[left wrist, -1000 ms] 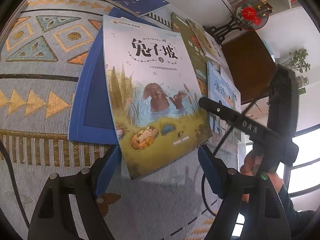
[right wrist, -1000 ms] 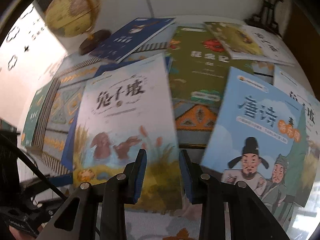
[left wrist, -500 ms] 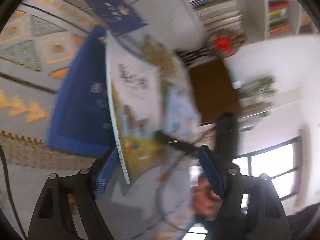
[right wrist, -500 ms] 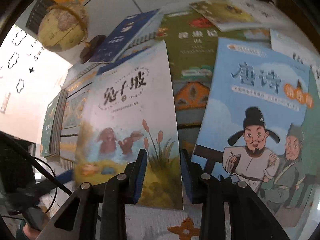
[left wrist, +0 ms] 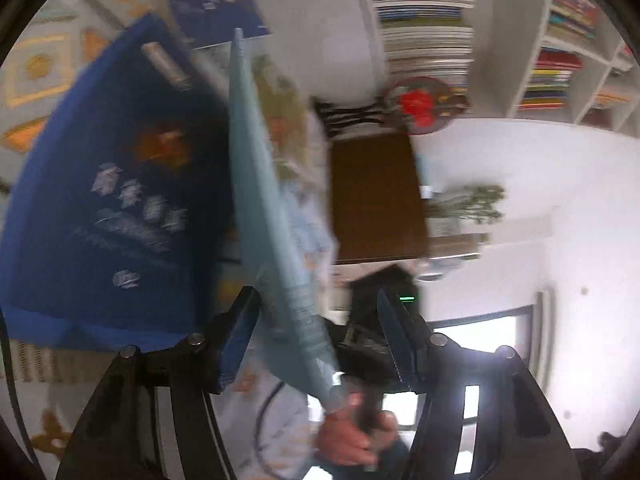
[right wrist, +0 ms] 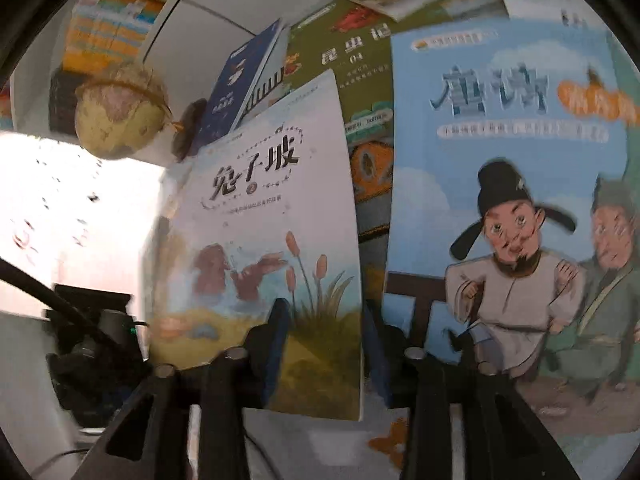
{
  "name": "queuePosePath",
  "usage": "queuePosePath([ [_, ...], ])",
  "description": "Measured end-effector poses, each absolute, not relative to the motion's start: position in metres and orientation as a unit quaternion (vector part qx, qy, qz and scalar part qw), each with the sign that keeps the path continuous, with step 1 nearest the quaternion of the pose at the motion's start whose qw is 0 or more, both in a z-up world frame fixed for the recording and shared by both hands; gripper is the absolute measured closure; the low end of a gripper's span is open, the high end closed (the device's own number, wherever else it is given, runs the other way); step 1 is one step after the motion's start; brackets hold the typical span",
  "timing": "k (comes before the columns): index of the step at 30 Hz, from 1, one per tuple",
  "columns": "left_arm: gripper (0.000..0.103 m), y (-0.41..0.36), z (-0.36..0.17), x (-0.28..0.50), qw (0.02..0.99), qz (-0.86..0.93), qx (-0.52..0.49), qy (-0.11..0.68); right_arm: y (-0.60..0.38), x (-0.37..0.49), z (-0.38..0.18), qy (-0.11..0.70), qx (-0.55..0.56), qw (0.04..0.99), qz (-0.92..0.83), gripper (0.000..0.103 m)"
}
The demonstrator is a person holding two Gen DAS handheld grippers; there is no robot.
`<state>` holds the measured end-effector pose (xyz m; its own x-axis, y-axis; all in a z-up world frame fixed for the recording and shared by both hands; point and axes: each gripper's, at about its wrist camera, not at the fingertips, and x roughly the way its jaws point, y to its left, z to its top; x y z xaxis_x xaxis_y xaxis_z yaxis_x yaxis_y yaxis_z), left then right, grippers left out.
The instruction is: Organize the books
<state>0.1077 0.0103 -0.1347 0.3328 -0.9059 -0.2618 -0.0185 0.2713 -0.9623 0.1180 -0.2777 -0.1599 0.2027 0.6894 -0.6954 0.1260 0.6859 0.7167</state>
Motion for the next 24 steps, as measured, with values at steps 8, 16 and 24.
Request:
queuePosePath([
  [8, 0.045, 0.026, -0.146, 0.117, 0.599, -0.344, -0.562, 0.455, -0.280, 0.120, -0.165, 0.573, 0.420, 0.664, 0.233, 0.046],
  [16, 0.045, 0.032, -0.159, 0.111, 0.576, -0.337, -0.590, 0.454, -0.292, 0.116, -0.177, 0.560, 0.472, 0.636, 0.242, 0.049],
  [24, 0.045, -0.003, -0.142, 0.109, 0.756, -0.215, -0.247, 0.567, -0.258, 0.117, -0.127, 0.547, 0.293, 0.749, 0.234, 0.085],
])
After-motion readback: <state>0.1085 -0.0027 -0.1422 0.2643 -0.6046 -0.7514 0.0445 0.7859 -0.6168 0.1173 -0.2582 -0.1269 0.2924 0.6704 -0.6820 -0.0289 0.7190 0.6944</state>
